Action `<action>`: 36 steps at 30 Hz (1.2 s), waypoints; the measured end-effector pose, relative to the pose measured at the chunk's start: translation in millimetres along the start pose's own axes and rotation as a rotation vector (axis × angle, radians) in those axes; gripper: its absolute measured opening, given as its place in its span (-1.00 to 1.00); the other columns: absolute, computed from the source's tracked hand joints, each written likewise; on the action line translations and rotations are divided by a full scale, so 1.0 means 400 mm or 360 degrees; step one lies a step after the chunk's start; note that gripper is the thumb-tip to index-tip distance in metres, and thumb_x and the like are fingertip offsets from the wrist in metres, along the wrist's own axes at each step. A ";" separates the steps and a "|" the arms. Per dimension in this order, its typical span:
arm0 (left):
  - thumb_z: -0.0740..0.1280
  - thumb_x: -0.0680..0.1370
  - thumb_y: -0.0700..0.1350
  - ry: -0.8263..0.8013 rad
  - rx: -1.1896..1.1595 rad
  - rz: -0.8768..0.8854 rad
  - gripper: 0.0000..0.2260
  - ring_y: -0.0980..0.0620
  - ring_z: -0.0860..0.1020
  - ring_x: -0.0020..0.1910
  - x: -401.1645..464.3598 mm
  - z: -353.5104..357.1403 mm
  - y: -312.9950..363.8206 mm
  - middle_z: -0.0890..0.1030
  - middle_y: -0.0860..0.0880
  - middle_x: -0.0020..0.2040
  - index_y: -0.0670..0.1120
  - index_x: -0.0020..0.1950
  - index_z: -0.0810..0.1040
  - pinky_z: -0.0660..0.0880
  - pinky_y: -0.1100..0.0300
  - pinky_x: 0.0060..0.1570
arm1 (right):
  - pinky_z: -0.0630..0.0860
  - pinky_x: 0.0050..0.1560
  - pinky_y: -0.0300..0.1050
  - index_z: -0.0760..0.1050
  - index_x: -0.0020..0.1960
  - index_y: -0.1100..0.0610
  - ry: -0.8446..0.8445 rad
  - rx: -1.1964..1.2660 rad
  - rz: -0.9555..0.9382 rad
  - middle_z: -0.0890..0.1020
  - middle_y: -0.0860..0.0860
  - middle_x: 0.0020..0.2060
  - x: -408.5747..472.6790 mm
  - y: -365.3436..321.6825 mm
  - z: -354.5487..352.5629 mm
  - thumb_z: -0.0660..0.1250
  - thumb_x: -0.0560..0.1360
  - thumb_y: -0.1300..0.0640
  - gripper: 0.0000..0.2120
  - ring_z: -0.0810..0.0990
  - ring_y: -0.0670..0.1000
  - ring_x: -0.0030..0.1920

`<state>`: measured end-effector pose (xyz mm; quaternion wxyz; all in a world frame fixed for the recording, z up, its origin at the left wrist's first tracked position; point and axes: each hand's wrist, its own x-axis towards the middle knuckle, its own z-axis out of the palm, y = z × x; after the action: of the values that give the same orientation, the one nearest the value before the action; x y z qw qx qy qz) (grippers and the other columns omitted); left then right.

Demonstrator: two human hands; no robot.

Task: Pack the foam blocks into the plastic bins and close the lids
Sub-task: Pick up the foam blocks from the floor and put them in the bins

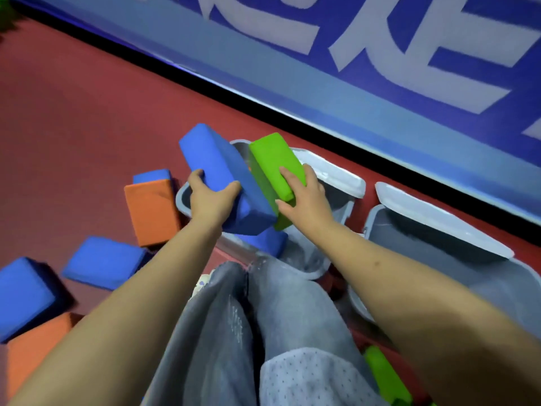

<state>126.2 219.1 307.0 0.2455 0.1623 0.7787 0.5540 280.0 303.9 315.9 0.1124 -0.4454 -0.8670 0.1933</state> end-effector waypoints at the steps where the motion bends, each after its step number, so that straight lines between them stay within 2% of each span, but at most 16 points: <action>1: 0.43 0.44 -0.05 -0.0011 0.0014 -0.0044 -0.31 -0.05 0.39 0.30 0.000 0.027 0.000 0.36 -0.08 0.34 -0.05 0.49 0.17 0.26 0.27 0.14 | 0.18 0.39 -0.06 0.17 0.49 -0.12 -0.0031 -0.0011 0.0027 0.00 0.16 0.52 0.004 0.022 0.000 0.34 0.50 0.01 -0.37 0.25 0.30 0.36; 4: 0.44 0.44 -0.06 -0.0092 0.0004 -0.0056 -0.33 -0.07 0.40 0.30 0.007 0.084 -0.019 0.36 -0.11 0.37 -0.09 0.46 0.20 0.27 0.27 0.08 | 0.09 0.44 -0.07 0.20 0.48 -0.13 -0.0208 -0.0004 0.0084 -0.06 0.17 0.53 0.028 0.068 0.018 0.35 0.50 -0.01 -0.39 0.14 0.29 0.45; 7: 0.45 0.45 -0.03 -0.0293 0.0023 -0.0023 -0.39 -0.07 0.45 0.26 0.041 0.097 -0.053 0.39 -0.08 0.33 -0.08 0.42 0.26 0.44 0.12 0.15 | -0.04 0.48 -0.08 0.28 0.45 -0.12 -0.0465 -0.0029 -0.0010 -0.10 0.16 0.54 0.052 0.066 0.045 0.36 0.48 -0.05 -0.43 -0.05 0.19 0.53; 10: 0.43 0.47 0.05 -0.0390 0.0044 -0.0108 -0.38 -0.03 0.41 0.24 0.071 0.059 -0.090 0.34 -0.03 0.33 -0.03 0.45 0.25 0.45 -0.09 0.24 | 0.02 0.49 -0.07 0.28 0.46 -0.06 -0.0521 0.0064 -0.0075 0.02 0.16 0.53 0.070 0.002 0.077 0.34 0.49 -0.07 -0.43 0.01 0.10 0.54; 13: 0.42 0.48 0.03 -0.0258 -0.0006 -0.0167 -0.42 -0.06 0.39 0.33 0.103 -0.028 -0.154 0.35 -0.08 0.39 -0.05 0.42 0.28 0.40 -0.13 0.30 | 0.10 0.47 -0.09 0.27 0.46 -0.04 -0.0608 0.0229 -0.0137 0.10 0.17 0.51 0.079 -0.095 0.132 0.35 0.49 -0.06 -0.42 0.07 0.06 0.53; 16: 0.40 0.50 -0.02 -0.0106 -0.0021 -0.0306 -0.49 -0.06 0.45 0.26 0.125 -0.151 -0.242 0.40 -0.01 0.27 -0.06 0.38 0.30 0.42 -0.07 0.28 | 0.14 0.42 -0.14 0.25 0.48 -0.04 -0.0784 0.0291 -0.0232 0.17 0.15 0.48 0.073 -0.211 0.213 0.34 0.50 -0.08 -0.40 0.16 0.06 0.49; 19: 0.39 0.50 -0.02 0.0066 0.0103 -0.0490 -0.45 -0.11 0.47 0.24 0.134 -0.299 -0.365 0.41 -0.07 0.32 -0.08 0.43 0.28 0.45 -0.04 0.23 | 0.26 0.32 -0.21 0.23 0.49 -0.01 -0.1002 0.0298 -0.0310 0.26 0.14 0.41 0.055 -0.341 0.323 0.32 0.51 -0.08 -0.40 0.34 0.06 0.38; 21: 0.41 0.48 -0.03 0.0156 0.0177 -0.0668 -0.42 -0.13 0.48 0.23 0.130 -0.397 -0.465 0.40 -0.11 0.34 -0.10 0.43 0.27 0.46 -0.03 0.22 | 0.28 0.32 -0.18 0.22 0.49 0.01 -0.1156 0.0266 -0.0325 0.29 0.14 0.39 0.035 -0.425 0.417 0.30 0.52 -0.06 -0.41 0.37 0.08 0.36; 24: 0.42 0.48 -0.06 0.0188 0.0232 -0.1002 -0.38 -0.10 0.48 0.12 0.091 -0.526 -0.619 0.40 -0.15 0.33 -0.15 0.45 0.23 0.45 0.01 0.15 | 0.31 0.31 -0.17 0.20 0.51 0.04 -0.1386 0.0197 -0.0309 0.28 0.19 0.41 -0.016 -0.528 0.579 0.28 0.53 -0.04 -0.41 0.41 0.12 0.33; 26: 0.43 0.48 -0.07 0.0179 0.0276 -0.1234 -0.39 -0.15 0.52 0.12 0.054 -0.587 -0.721 0.45 -0.18 0.30 -0.17 0.43 0.25 0.49 -0.01 0.10 | 0.31 0.35 -0.14 0.18 0.51 0.05 -0.1569 0.0151 -0.0262 0.26 0.20 0.43 -0.067 -0.572 0.683 0.25 0.55 -0.03 -0.42 0.36 0.13 0.38; 27: 0.43 0.47 -0.09 0.0169 0.0277 -0.1316 -0.46 -0.15 0.57 0.07 0.033 -0.611 -0.775 0.51 -0.20 0.22 -0.19 0.37 0.31 0.54 0.01 0.02 | 0.29 0.38 -0.12 0.16 0.52 0.05 -0.1652 0.0126 -0.0243 0.26 0.18 0.44 -0.095 -0.584 0.732 0.24 0.56 -0.03 -0.42 0.31 0.12 0.42; 29: 0.47 0.41 -0.09 0.0167 0.0269 -0.1498 -0.61 -0.04 0.63 -0.21 -0.005 -0.646 -0.877 0.59 -0.20 -0.03 -0.21 0.15 0.47 0.60 0.19 -0.28 | 0.27 0.39 -0.12 0.15 0.52 0.04 -0.1790 0.0059 -0.0215 0.28 0.17 0.45 -0.149 -0.583 0.819 0.23 0.56 -0.03 -0.42 0.25 0.10 0.45; 30: 0.51 0.31 -0.02 0.0170 0.0292 -0.1561 -0.52 -0.06 0.63 -0.23 -0.021 -0.658 -0.928 0.60 -0.20 -0.06 -0.23 0.12 0.50 0.61 0.19 -0.30 | 0.25 0.39 -0.14 0.15 0.52 0.04 -0.1860 0.0012 -0.0217 0.30 0.19 0.44 -0.171 -0.572 0.852 0.23 0.56 -0.03 -0.42 0.24 0.10 0.46; 32: 0.50 0.18 0.08 0.0236 0.0374 -0.1674 -0.27 -0.19 0.61 0.04 -0.047 -0.676 -1.012 0.58 -0.25 0.11 -0.22 0.26 0.45 0.59 0.03 0.02 | 0.21 0.39 -0.15 0.13 0.53 0.06 -0.1990 -0.0127 -0.0234 0.29 0.21 0.44 -0.195 -0.534 0.895 0.24 0.56 -0.01 -0.41 0.20 0.12 0.48; 33: 0.52 0.25 0.03 0.0289 0.0398 -0.1739 -0.25 -0.21 0.55 0.17 -0.058 -0.685 -1.053 0.53 -0.26 0.22 -0.21 0.35 0.39 0.52 0.00 0.16 | 0.19 0.40 -0.16 0.12 0.53 0.05 -0.2025 -0.0187 -0.0218 0.29 0.21 0.44 -0.196 -0.513 0.907 0.25 0.56 -0.01 -0.39 0.18 0.12 0.48; 36: 0.52 0.39 -0.04 0.0412 0.0291 -0.1932 -0.19 -0.23 0.43 0.31 -0.080 -0.697 -1.094 0.39 -0.26 0.36 -0.23 0.48 0.17 0.42 -0.07 0.28 | 0.18 0.45 -0.12 0.12 0.53 0.08 -0.2025 -0.0241 -0.0100 0.27 0.16 0.46 -0.176 -0.474 0.932 0.28 0.54 -0.04 -0.36 0.17 0.11 0.49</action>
<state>4.2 -161.9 -25.1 0.4051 -0.3570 0.7998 0.2622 45.6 58.7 61.3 -0.4502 -0.2246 -0.7880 0.3547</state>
